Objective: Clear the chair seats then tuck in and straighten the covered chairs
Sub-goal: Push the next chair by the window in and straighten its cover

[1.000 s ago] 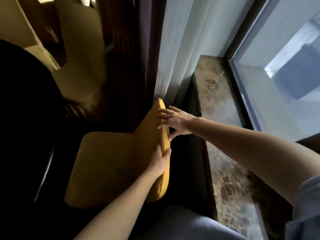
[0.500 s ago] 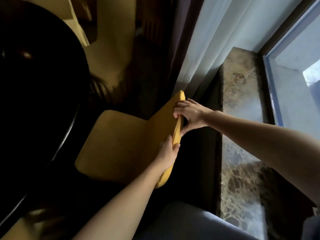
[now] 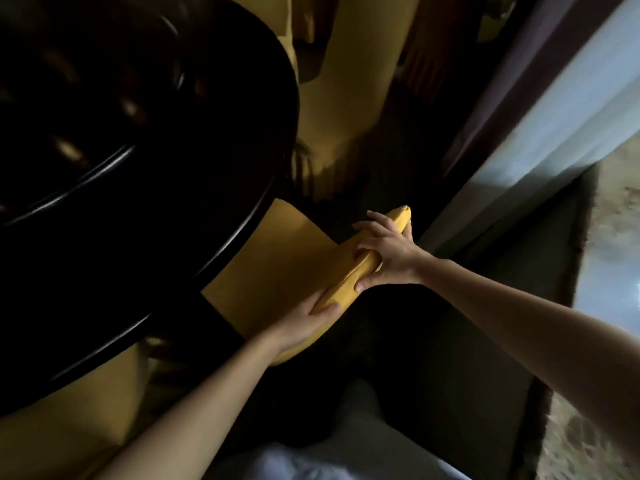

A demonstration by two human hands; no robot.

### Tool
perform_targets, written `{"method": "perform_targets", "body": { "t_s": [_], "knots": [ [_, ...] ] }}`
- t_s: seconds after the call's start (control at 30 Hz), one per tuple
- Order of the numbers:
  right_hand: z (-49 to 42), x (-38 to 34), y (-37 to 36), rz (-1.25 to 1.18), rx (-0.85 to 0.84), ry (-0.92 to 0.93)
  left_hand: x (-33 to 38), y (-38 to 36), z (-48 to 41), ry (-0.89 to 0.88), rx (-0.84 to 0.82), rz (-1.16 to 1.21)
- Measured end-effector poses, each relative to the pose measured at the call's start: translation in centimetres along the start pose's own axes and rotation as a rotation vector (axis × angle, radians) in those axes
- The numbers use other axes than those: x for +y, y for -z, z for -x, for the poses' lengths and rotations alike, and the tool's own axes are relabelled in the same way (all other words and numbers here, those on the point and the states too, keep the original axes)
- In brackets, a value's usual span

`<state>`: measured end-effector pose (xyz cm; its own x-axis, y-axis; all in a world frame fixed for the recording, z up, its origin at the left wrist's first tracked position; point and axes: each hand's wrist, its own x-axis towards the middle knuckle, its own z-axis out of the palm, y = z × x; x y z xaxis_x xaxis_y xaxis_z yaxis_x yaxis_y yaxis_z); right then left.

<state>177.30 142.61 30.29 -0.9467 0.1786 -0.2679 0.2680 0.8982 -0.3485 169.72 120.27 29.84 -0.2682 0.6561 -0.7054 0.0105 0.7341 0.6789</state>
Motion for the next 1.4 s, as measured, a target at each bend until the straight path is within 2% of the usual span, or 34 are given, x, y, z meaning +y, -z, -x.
{"method": "perform_targets", "body": {
  "t_s": [0.13,0.27,0.7,0.93,1.07,1.2,1.4],
  "knots": [
    [-4.4,-0.5,1.3,0.072,-0.05,0.05,-0.5,1.9,-0.2,-0.069,0.148,0.027],
    [-7.4,-0.3,2.2,0.106,-0.085,0.051,-0.8,3.0,-1.1,-0.113,0.274,-0.076],
    [-14.1,0.4,4.7,0.19,-0.19,0.07,0.0,6.1,-4.3,-0.21,0.486,-0.226],
    [-13.8,0.6,4.7,0.249,-0.236,0.047,0.1,5.7,-4.1,-0.224,0.505,-0.264],
    [-12.9,0.3,4.5,0.252,-0.208,0.032,0.0,5.4,-3.9,-0.195,0.47,-0.25],
    [-11.1,-0.2,3.9,0.195,-0.119,-0.039,-0.1,5.6,-4.0,-0.134,0.374,-0.242],
    [-6.5,-2.6,1.1,-0.055,0.054,-0.176,0.3,5.8,-4.7,-0.044,0.302,-0.346]
  ]
}}
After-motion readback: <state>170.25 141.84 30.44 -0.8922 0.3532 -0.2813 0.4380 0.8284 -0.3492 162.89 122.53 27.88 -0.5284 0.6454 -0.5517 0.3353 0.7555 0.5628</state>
